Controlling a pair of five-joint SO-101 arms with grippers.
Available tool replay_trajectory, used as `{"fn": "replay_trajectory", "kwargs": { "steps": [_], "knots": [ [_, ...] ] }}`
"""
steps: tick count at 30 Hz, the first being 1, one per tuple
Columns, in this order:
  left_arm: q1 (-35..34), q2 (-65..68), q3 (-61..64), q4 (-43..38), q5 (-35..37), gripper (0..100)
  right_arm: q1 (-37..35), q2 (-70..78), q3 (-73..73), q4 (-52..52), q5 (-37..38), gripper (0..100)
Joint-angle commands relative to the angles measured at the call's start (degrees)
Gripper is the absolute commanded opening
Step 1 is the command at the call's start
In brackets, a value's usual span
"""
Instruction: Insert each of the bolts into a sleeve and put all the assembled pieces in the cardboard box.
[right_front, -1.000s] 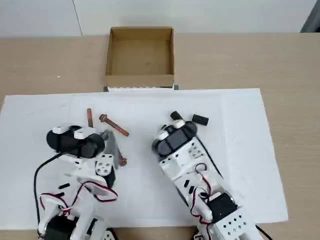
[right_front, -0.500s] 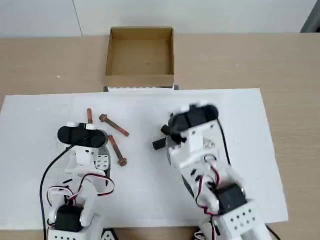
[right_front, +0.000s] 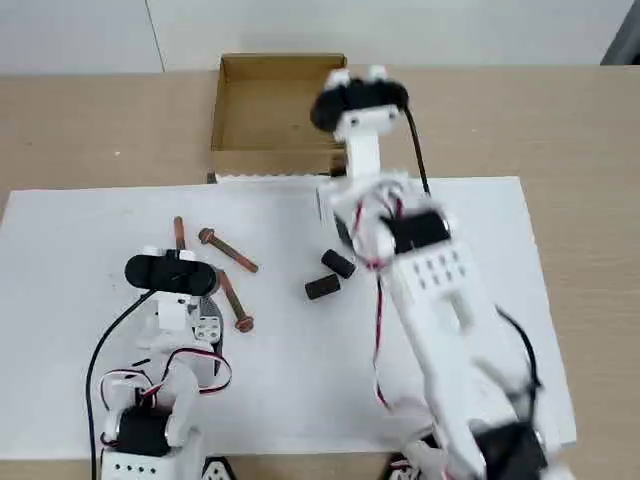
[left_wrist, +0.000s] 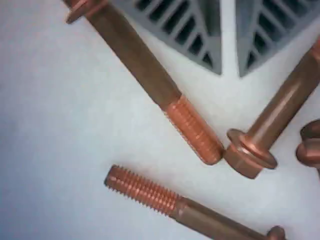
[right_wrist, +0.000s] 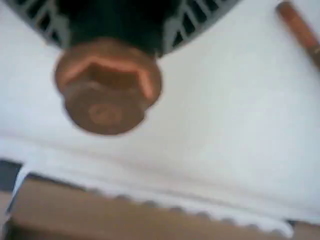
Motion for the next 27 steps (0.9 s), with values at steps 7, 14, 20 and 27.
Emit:
{"fn": "replay_trajectory", "kwargs": {
  "steps": [7, 14, 20, 27],
  "knots": [
    [-0.26, -0.53, -0.22, -0.09, -0.35, 1, 1.98, 31.60, -42.64, -0.84, 7.91, 0.4],
    [-0.26, -0.53, -0.22, -0.09, -0.35, 1, 1.89, 53.23, -67.16, -1.54, 13.63, 0.4],
    [-0.26, -0.53, -0.22, -0.09, -0.35, 1, 1.89, 67.30, -82.64, -1.27, 14.68, 0.7],
    [-0.26, -0.53, -0.22, -0.09, -0.35, 1, 1.89, 76.79, -93.27, 2.51, 14.77, 13.5]
  ]
}}
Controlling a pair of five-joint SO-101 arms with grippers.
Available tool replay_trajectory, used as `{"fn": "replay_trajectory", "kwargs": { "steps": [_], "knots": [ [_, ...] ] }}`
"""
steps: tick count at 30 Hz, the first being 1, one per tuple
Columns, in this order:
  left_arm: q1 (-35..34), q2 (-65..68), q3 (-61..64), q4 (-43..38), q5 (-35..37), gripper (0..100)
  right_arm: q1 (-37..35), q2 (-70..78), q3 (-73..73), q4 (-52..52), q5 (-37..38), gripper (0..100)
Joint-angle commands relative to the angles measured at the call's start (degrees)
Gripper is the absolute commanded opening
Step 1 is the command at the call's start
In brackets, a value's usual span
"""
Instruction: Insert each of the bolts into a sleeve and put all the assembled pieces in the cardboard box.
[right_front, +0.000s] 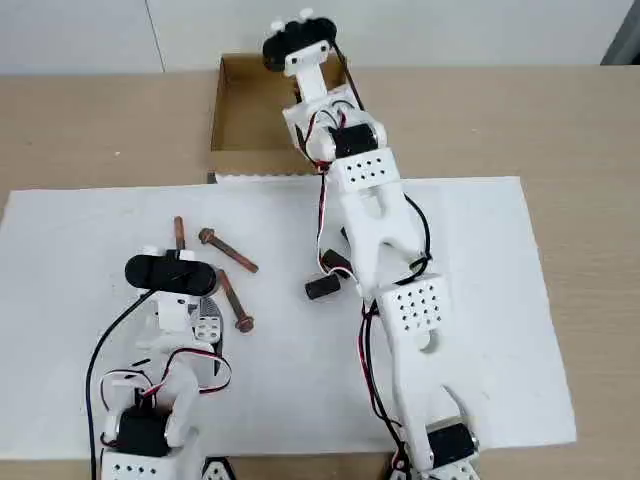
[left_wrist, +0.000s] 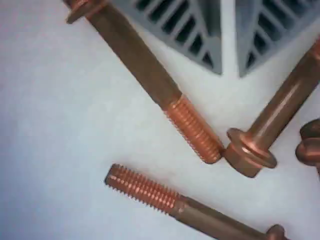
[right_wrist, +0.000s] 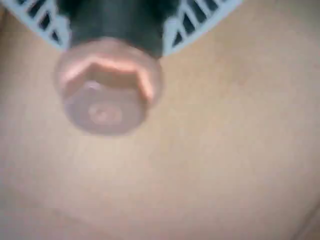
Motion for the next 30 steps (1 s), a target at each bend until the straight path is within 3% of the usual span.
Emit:
{"fn": "replay_trajectory", "kwargs": {
  "steps": [1, 10, 19, 24, 30],
  "knots": [
    [-0.26, -0.53, -0.22, -0.09, -0.35, 1, 0.31, 0.22, -8.09, 2.95, 0.62, 16.0],
    [-0.26, -0.53, -0.22, -0.09, -0.35, 1, 0.48, 0.92, -14.77, 10.77, 0.53, 9.5],
    [-0.26, -0.53, -0.22, -0.09, -0.35, 1, 0.22, 0.57, -23.12, 28.88, 0.44, 0.4],
    [-0.26, -0.53, -0.22, -0.09, -0.44, 1, 0.40, -3.47, -22.95, 39.78, 0.09, 0.3],
    [-0.26, -0.53, -0.22, -0.09, -0.44, 1, 0.48, -7.16, -22.86, 42.86, 0.09, 0.3]
  ]
}}
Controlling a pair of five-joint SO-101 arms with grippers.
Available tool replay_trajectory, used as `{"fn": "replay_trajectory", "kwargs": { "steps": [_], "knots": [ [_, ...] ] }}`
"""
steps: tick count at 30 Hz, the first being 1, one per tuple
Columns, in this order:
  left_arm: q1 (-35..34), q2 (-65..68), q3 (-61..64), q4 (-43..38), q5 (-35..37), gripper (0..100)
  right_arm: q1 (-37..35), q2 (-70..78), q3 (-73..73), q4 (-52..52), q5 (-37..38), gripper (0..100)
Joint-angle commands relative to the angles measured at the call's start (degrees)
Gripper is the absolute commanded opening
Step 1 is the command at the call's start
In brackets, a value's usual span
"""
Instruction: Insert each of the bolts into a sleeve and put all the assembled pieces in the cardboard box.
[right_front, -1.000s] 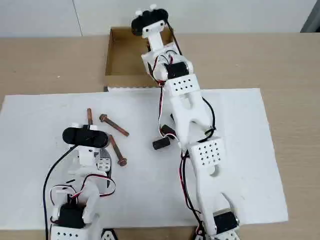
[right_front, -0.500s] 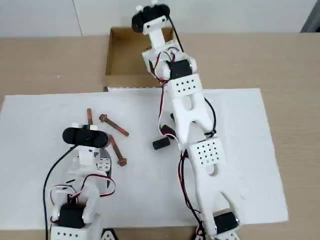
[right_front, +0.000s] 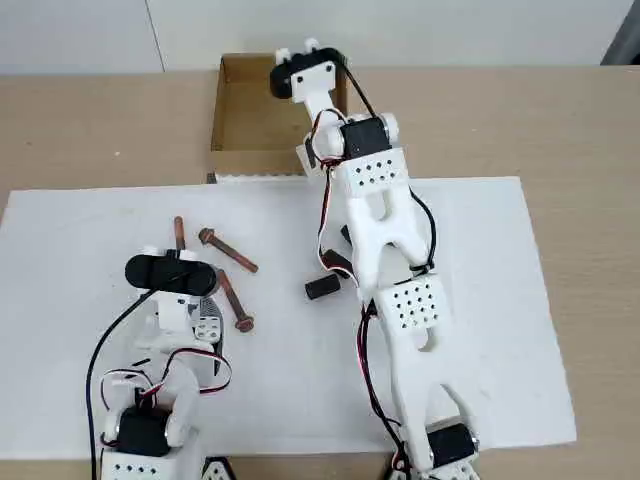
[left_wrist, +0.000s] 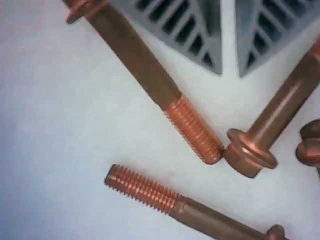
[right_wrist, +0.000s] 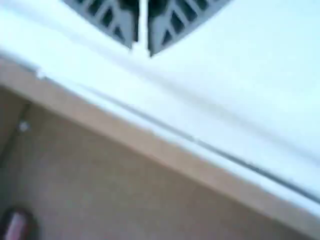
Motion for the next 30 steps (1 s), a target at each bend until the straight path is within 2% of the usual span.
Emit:
{"fn": "replay_trajectory", "kwargs": {
  "steps": [1, 13, 30],
  "knots": [
    [-0.26, -0.53, -0.22, -0.09, -0.44, 1, 0.57, -8.22, -4.31, 1.19, 0.09, 0.3],
    [-0.26, -0.53, -0.22, -0.09, -0.44, 1, 0.57, -14.64, -1.93, 2.68, 0.18, 0.3],
    [-0.18, -0.53, -0.22, -0.09, -0.53, 1, 0.57, -39.96, 48.97, 2.24, 0.18, 0.3]
  ]
}}
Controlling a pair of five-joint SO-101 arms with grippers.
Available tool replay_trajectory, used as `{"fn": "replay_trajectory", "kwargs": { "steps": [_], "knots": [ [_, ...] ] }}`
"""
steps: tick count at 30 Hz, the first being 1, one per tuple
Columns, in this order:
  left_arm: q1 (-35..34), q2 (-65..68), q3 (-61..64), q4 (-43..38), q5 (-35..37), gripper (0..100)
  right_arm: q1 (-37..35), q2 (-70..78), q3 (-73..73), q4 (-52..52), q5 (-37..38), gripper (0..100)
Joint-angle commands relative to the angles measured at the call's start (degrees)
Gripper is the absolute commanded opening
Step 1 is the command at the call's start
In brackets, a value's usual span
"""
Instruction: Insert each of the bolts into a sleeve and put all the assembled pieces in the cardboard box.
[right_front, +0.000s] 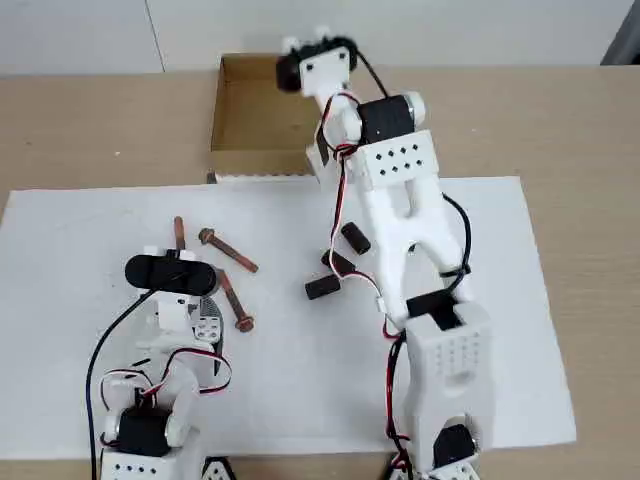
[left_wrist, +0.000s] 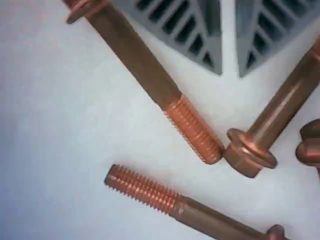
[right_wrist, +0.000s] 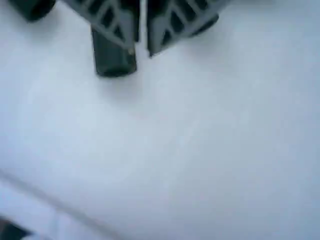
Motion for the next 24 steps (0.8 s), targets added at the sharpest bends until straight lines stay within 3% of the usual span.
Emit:
{"fn": "replay_trajectory", "kwargs": {
  "steps": [1, 10, 16, 21, 24],
  "knots": [
    [-0.09, -0.53, -0.22, -0.09, -0.53, 1, 0.57, -5.67, 7.65, -0.13, 0.35, 0.3],
    [0.00, -0.53, -0.22, -0.09, -0.62, 1, 0.57, -3.47, 16.70, -0.66, 0.88, 0.4],
    [0.00, -0.53, -0.22, -0.09, -0.62, 1, 0.48, -1.63, 16.70, -0.84, 13.45, 0.4],
    [0.00, -0.53, -0.22, -0.09, -0.62, 1, 0.57, -0.22, 16.62, -0.92, 15.21, 0.7],
    [0.00, -0.53, -0.22, -0.09, -0.62, 1, 0.66, 0.84, 16.62, -0.92, 15.47, 6.9]
  ]
}}
